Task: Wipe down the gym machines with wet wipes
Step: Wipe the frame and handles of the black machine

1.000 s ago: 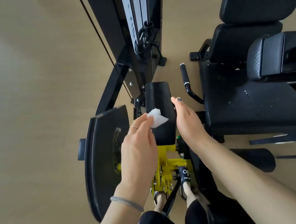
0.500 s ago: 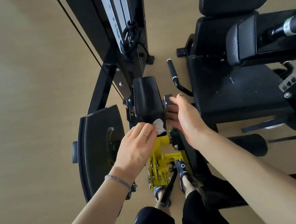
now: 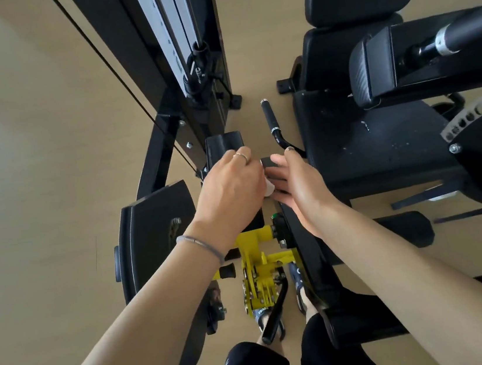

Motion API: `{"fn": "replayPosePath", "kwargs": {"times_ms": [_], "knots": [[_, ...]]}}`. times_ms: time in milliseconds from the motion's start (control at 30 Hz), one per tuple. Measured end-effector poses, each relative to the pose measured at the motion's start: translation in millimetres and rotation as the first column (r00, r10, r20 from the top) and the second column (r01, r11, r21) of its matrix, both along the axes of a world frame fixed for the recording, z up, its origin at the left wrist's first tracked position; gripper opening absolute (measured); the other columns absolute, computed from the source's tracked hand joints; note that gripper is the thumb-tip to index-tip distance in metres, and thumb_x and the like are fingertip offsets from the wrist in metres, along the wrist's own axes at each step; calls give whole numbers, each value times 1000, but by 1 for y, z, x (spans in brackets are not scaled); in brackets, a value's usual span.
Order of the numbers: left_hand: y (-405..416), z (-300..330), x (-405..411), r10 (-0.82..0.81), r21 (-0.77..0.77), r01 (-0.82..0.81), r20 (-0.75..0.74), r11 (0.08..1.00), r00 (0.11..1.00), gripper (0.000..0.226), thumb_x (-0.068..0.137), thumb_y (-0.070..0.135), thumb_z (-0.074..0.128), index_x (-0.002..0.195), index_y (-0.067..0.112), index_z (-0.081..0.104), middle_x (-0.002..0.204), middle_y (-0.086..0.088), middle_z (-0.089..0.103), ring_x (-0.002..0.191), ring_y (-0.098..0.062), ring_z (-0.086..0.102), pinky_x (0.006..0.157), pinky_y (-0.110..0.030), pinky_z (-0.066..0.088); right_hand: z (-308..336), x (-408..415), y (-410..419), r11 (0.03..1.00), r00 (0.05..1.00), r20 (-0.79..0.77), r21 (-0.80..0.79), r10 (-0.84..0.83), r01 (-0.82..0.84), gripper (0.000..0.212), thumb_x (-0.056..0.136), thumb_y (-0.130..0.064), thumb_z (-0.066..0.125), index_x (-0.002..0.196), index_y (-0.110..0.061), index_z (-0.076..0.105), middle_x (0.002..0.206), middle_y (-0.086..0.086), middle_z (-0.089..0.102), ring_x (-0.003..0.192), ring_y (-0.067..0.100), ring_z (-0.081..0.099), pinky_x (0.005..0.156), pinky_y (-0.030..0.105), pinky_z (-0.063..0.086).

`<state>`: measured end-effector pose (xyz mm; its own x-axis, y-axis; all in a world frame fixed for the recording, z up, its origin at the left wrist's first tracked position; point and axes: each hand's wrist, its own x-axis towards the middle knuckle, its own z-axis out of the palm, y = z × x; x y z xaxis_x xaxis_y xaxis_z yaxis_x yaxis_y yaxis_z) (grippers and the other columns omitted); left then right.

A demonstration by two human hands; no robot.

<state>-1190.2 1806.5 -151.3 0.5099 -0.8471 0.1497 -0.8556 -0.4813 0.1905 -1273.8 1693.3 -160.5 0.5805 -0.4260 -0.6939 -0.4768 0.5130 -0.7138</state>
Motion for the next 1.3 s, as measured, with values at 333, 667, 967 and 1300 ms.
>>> {"fn": "replayPosePath", "kwargs": {"times_ms": [333,667,967,1300], "knots": [[-68,-9,57,271,509,-202,-64,836,960,26,95,25,57,116,18,72,121,-9,55,115,-30,49,89,-37,42,-5,-3,-44,999,999,-10,-22,-48,48,38,110,-39,30,128,-21,57,129,11,63,119,25,61,99,38,49],[-95,4,-19,257,359,-209,-91,910,962,19,97,12,58,114,11,68,107,-7,52,95,-28,65,66,-33,40,-3,-2,-72,976,973,81,13,215,-217,51,110,-42,26,129,-14,64,121,14,68,106,26,67,88,38,56],[-41,-56,-121,380,235,-399,-862,886,337,24,94,7,58,113,21,59,104,3,70,93,-14,68,79,-25,57,-48,-75,-71,747,730,-229,-18,644,-665,23,103,-21,52,108,-14,74,107,8,73,106,23,67,104,45,51],[3,-67,-148,549,442,-493,-831,749,90,10,102,22,49,108,21,56,90,2,64,78,-13,60,61,-28,47,-67,-102,-60,18,209,-367,-461,907,-887,11,92,-8,62,90,-19,60,85,-7,60,76,13,59,63,25,47]]}}
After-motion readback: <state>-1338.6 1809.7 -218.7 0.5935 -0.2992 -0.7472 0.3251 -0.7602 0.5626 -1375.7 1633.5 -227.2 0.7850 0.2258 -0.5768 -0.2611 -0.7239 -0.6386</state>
